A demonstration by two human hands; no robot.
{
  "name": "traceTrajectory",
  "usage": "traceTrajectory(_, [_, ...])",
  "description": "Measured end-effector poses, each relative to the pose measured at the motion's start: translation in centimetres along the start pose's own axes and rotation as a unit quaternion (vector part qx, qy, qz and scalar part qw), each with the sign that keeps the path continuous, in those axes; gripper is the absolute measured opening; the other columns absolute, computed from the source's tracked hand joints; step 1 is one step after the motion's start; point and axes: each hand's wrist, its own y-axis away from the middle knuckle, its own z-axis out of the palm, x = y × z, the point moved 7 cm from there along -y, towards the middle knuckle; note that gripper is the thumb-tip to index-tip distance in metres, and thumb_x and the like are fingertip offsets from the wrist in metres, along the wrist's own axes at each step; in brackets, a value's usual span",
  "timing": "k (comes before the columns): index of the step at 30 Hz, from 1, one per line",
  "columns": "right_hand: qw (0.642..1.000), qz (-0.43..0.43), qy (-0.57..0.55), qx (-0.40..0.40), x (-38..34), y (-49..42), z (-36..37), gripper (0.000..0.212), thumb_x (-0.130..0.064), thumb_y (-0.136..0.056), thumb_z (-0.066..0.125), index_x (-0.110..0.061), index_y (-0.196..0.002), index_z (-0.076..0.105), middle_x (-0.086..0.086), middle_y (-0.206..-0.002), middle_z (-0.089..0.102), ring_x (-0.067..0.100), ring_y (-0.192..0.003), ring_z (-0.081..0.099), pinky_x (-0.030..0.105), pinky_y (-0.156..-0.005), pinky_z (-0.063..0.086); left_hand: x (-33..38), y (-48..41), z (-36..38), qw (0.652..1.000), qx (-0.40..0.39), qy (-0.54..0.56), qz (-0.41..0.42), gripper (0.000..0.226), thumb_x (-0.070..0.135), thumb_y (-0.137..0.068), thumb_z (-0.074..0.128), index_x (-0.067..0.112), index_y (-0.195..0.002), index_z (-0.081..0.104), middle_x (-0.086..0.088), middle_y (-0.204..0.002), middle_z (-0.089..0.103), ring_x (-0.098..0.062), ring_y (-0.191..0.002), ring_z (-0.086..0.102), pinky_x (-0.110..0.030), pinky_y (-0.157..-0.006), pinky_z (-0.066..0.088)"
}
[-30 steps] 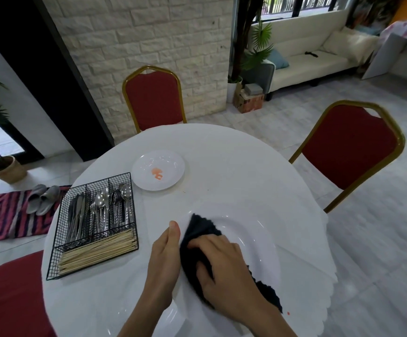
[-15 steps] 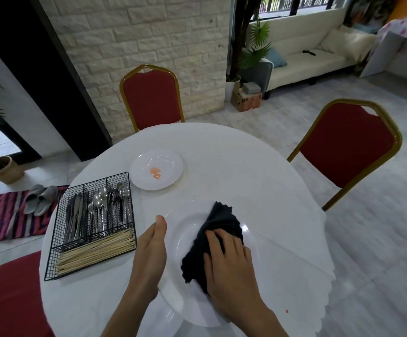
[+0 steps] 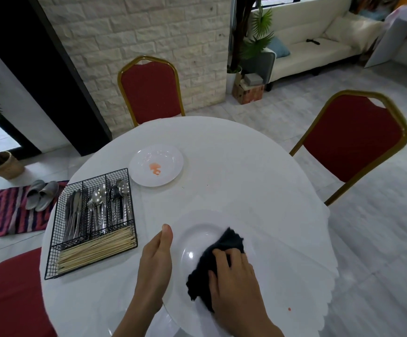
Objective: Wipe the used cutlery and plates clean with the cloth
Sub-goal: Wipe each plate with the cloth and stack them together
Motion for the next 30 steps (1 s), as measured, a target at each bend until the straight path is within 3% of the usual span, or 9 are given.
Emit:
traceTrajectory(3, [0.998,-0.051,-0.043,-0.012,-2.9,0.1,-0.8,0.038,-0.033,-0.073,0.049,-0.027,-0.106,0.067,-0.006,-0.101,0.065,0.017,-0.082,0.066,0.026,-0.068,0.054,1.1,-0.3,0.9,1.0,0.006,0.002,0.015,0.028,0.046,-0.104,0.039,0.034,-0.101,0.064,0.022,-0.105,0.055,-0.011,-0.113,0.049,-0.03,-0.1,0.033])
traceTrajectory(6, [0.984,-0.116,-0.134,-0.025,-5.2,-1.3,-1.8,0.046,-0.036,-0.084,0.045,-0.026,-0.125,0.063,-0.01,-0.126,0.063,0.01,-0.115,0.059,0.024,-0.098,0.044,1.6,-1.2,1.7,0.999,0.017,-0.016,0.038,0.033,0.044,-0.105,0.039,0.027,-0.09,0.063,0.015,-0.092,0.059,-0.007,-0.091,0.055,-0.029,-0.088,0.041])
traceTrajectory(10, [0.991,-0.069,-0.114,-0.005,-1.9,-6.0,-1.5,0.049,-0.032,-0.099,0.035,-0.017,-0.143,0.05,0.0,-0.149,0.047,0.017,-0.139,0.04,0.034,-0.117,0.03,2.4,-2.0,2.6,0.996,0.0,-0.047,0.07,0.041,0.046,-0.105,0.036,0.024,-0.074,0.052,0.016,-0.078,0.056,-0.003,-0.08,0.051,-0.025,-0.08,0.041])
traceTrajectory(15, [1.0,-0.013,-0.005,0.015,1.2,-6.1,-0.5,0.046,-0.027,-0.1,0.036,-0.011,-0.138,0.058,0.006,-0.139,0.057,0.027,-0.131,0.053,0.045,-0.112,0.036,3.2,-4.6,0.5,0.995,0.017,-0.024,0.1,0.06,0.059,-0.1,0.037,0.004,-0.098,0.061,-0.005,-0.092,0.066,-0.013,-0.092,0.059,-0.039,-0.089,0.048])
traceTrajectory(20, [0.996,-0.074,-0.041,-0.021,-3.7,-2.5,-0.9,0.034,-0.03,-0.083,0.048,-0.023,-0.108,0.069,-0.002,-0.098,0.063,0.024,-0.084,0.063,0.032,-0.078,0.034,2.4,-5.0,0.2,0.998,0.024,0.023,0.05,0.028,0.047,-0.105,0.039,0.034,-0.099,0.064,0.02,-0.101,0.058,-0.003,-0.096,0.053,-0.028,-0.092,0.04])
traceTrajectory(22, [0.986,-0.103,-0.117,-0.067,-6.0,-2.9,-0.9,0.038,-0.033,-0.089,0.041,-0.025,-0.12,0.061,-0.006,-0.112,0.06,0.018,-0.098,0.058,0.027,-0.086,0.035,1.4,-4.4,1.4,0.999,-0.005,-0.01,0.046,0.037,0.047,-0.105,0.039,0.026,-0.112,0.068,0.018,-0.11,0.061,-0.006,-0.107,0.056,-0.026,-0.098,0.042])
traceTrajectory(24, [0.982,-0.09,-0.152,-0.073,-6.2,-4.4,-1.2,0.046,-0.033,-0.091,0.037,-0.022,-0.132,0.055,-0.005,-0.129,0.054,0.016,-0.115,0.051,0.028,-0.096,0.037,0.6,-3.8,2.6,0.997,-0.048,-0.039,0.036,0.049,0.052,-0.104,0.037,0.019,-0.092,0.071,0.006,-0.094,0.075,-0.015,-0.097,0.069,-0.029,-0.088,0.052])
traceTrajectory(27, [0.993,-0.09,-0.076,0.007,-4.2,-7.3,-1.3,0.046,-0.02,-0.091,0.053,-0.013,-0.136,0.053,0.005,-0.144,0.051,0.021,-0.134,0.044,0.036,-0.111,0.031,0.1,-3.0,3.3,0.994,-0.082,-0.062,0.031,0.048,0.051,-0.105,0.034,0.029,-0.087,0.073,0.013,-0.085,0.077,0.0,-0.087,0.071,-0.022,-0.079,0.053])
traceTrajectory(30, [0.999,-0.036,-0.003,0.033,-0.6,-9.8,-1.3,0.045,-0.029,-0.099,0.036,-0.014,-0.137,0.054,0.005,-0.138,0.059,0.022,-0.13,0.051,0.043,-0.112,0.031,0.7,-2.6,2.6,0.991,-0.082,-0.089,0.062,0.047,0.054,-0.103,0.033,0.024,-0.076,0.057,0.019,-0.074,0.062,-0.006,-0.075,0.058,-0.027,-0.076,0.045])
